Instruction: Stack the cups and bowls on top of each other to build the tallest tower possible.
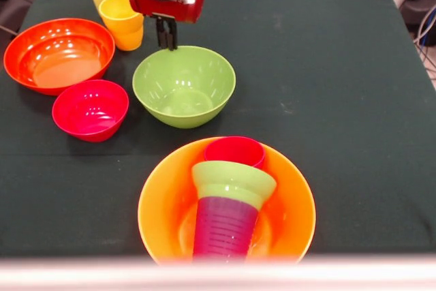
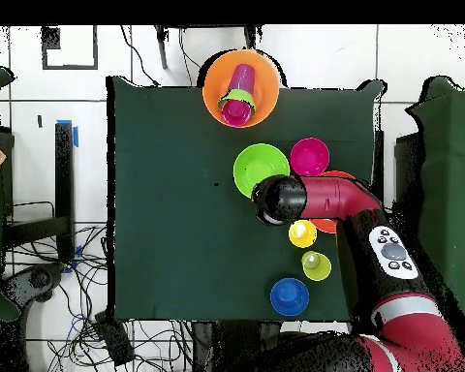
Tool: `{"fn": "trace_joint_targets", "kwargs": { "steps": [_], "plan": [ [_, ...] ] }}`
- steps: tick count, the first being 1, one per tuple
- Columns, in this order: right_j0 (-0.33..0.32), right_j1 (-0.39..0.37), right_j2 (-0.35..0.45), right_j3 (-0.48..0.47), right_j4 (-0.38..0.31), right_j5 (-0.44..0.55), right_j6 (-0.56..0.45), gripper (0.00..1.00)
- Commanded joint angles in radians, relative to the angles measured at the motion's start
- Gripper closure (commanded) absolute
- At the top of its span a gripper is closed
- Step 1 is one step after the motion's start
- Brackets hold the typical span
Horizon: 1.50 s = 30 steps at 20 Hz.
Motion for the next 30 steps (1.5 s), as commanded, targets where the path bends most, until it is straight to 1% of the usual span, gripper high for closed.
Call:
{"fn": "trace_joint_targets", "kwargs": {
  "steps": [1, 4, 5, 8, 10, 13, 15, 18, 20, 24, 26, 27, 30],
  "plan": [
    [0.003, 0.027, 0.048, -0.047, -0.087, -0.074, -0.109, 1.00],
    [0.002, 0.022, 0.048, -0.043, -0.084, -0.068, -0.109, 1.00],
    [0.003, 0.014, 0.048, -0.039, -0.083, -0.057, -0.115, 0.00],
    [0.001, -0.011, 0.052, -0.025, -0.066, -0.004, -0.133, 0.00],
    [-0.017, -0.052, 0.074, 0.005, -0.034, 0.046, -0.163, 0.00],
    [-0.037, -0.204, 0.110, 0.067, 0.046, 0.175, -0.206, 0.00],
    [-0.041, -0.244, 0.126, 0.078, 0.070, 0.226, -0.217, 0.00],
    [-0.038, -0.259, 0.138, 0.069, 0.078, 0.265, -0.216, 0.00],
    [-0.038, -0.247, 0.146, 0.059, 0.071, 0.256, -0.206, 0.00],
    [-0.035, -0.192, 0.147, 0.044, 0.039, 0.194, -0.175, 0.00],
    [-0.037, -0.184, 0.148, 0.049, 0.028, 0.165, -0.163, 0.00],
    [-0.037, -0.180, 0.147, 0.050, 0.008, 0.141, -0.162, 1.00],
    [-0.032, -0.171, 0.133, 0.064, -0.022, 0.073, -0.135, 1.00]
  ]
}}
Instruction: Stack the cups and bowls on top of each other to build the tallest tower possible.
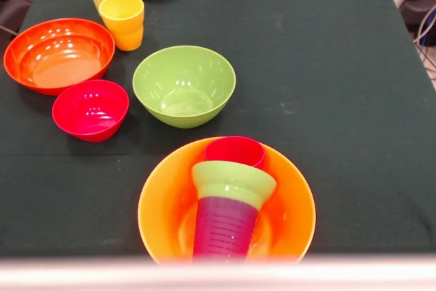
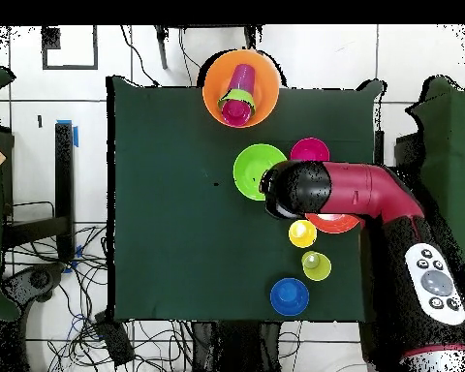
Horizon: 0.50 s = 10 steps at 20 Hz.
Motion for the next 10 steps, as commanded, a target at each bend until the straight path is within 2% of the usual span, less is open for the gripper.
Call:
{"fn": "trace_joint_targets", "kwargs": {
  "steps": [1, 10],
  "plan": [
    [0.017, 0.058, 0.058, 0.032, -0.090, -0.104, -0.126, 1.00],
    [0.012, 0.079, 0.040, 0.065, -0.108, -0.199, -0.106, 1.00]
  ]
}}
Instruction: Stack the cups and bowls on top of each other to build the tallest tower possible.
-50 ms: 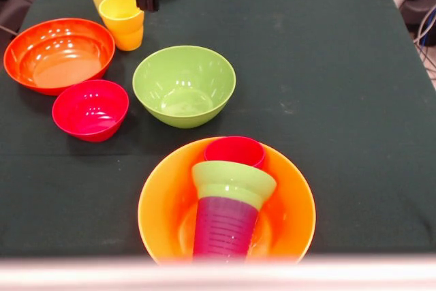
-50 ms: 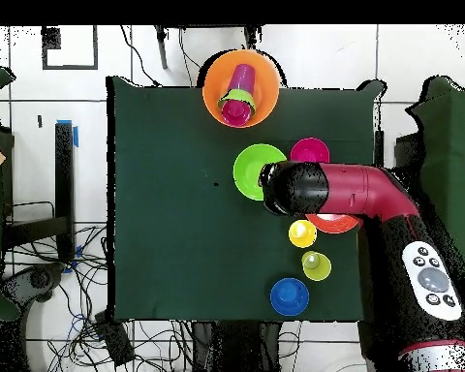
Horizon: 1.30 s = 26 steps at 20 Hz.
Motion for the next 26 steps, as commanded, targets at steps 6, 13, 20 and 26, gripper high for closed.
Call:
{"fn": "trace_joint_targets", "kwargs": {
  "steps": [6, 13, 20, 26],
  "plan": [
    [0.018, 0.083, 0.019, 0.065, -0.115, -0.104, -0.086, 1.00],
    [0.014, 0.100, 0.026, 0.052, -0.134, -0.092, -0.100, 0.00],
    [0.020, 0.108, 0.016, 0.044, -0.132, -0.071, -0.098, 0.00],
    [0.024, 0.112, 0.009, 0.032, -0.127, -0.074, -0.083, 0.00]
  ]
}}
